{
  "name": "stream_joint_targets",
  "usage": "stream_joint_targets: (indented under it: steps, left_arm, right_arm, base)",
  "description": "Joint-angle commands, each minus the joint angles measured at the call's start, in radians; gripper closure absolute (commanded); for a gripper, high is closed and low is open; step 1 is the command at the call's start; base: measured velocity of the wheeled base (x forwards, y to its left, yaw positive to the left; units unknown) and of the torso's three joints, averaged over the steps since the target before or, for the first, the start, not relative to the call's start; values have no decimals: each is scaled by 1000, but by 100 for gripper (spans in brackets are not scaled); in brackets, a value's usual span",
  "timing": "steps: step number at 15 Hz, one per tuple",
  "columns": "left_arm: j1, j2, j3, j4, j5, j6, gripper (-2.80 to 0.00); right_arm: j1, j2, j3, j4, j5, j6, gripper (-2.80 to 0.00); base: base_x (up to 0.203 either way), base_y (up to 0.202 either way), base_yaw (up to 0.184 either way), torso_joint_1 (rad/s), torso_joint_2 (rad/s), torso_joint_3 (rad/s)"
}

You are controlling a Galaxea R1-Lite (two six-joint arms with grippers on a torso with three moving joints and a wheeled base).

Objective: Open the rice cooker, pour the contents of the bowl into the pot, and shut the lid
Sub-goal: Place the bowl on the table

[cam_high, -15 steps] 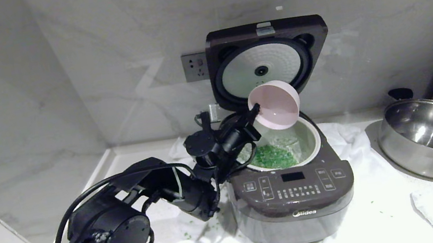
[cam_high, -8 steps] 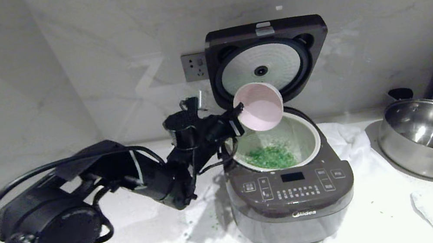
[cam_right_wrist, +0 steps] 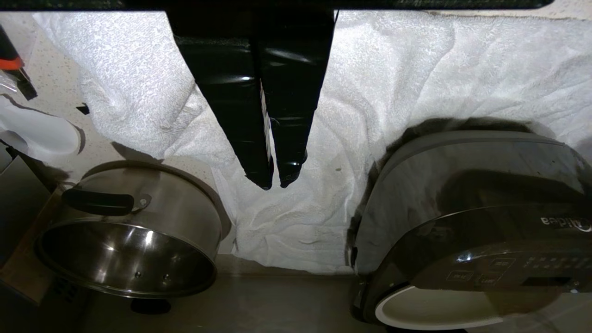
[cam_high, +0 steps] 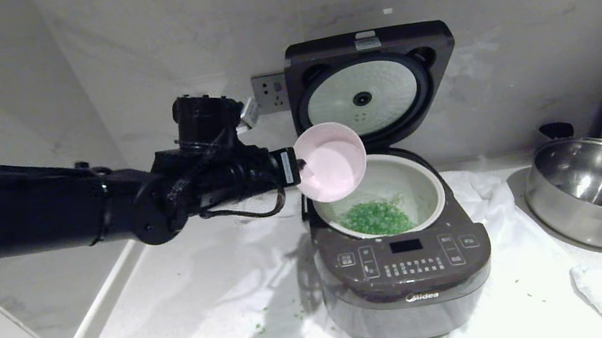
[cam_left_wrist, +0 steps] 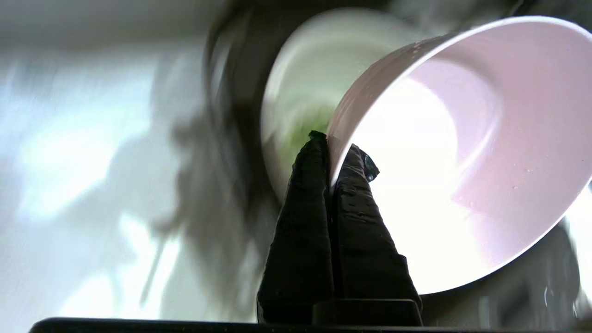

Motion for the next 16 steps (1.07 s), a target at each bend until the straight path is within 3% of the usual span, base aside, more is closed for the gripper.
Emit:
stream_joint_targets:
  steps: [1, 3, 8, 12, 16]
  left_arm:
    - [39, -117, -12, 278, -1, 20, 0]
    - [83, -156, -38, 414, -3, 50, 0]
    - [228, -181, -201, 854, -9, 55, 0]
    - [318, -204, -202, 1057, -17, 58, 0]
    - [392, -230, -56, 1077, -20, 90, 0]
  right_arm:
    - [0, 0, 0, 0, 0, -1, 0]
    - [0, 0, 0, 0, 0, -1, 0]
    - [0, 0, 0, 0, 0, -1, 0]
    - [0, 0, 0, 0, 0, -1, 0]
    - [0, 0, 0, 0, 0, -1, 0]
  base:
    - [0, 0, 0, 0, 0, 0]
    - [0, 0, 0, 0, 0, 0]
    - [0, 0, 0, 0, 0, 0]
    - [0, 0, 0, 0, 0, 0]
    - [0, 0, 0, 0, 0, 0]
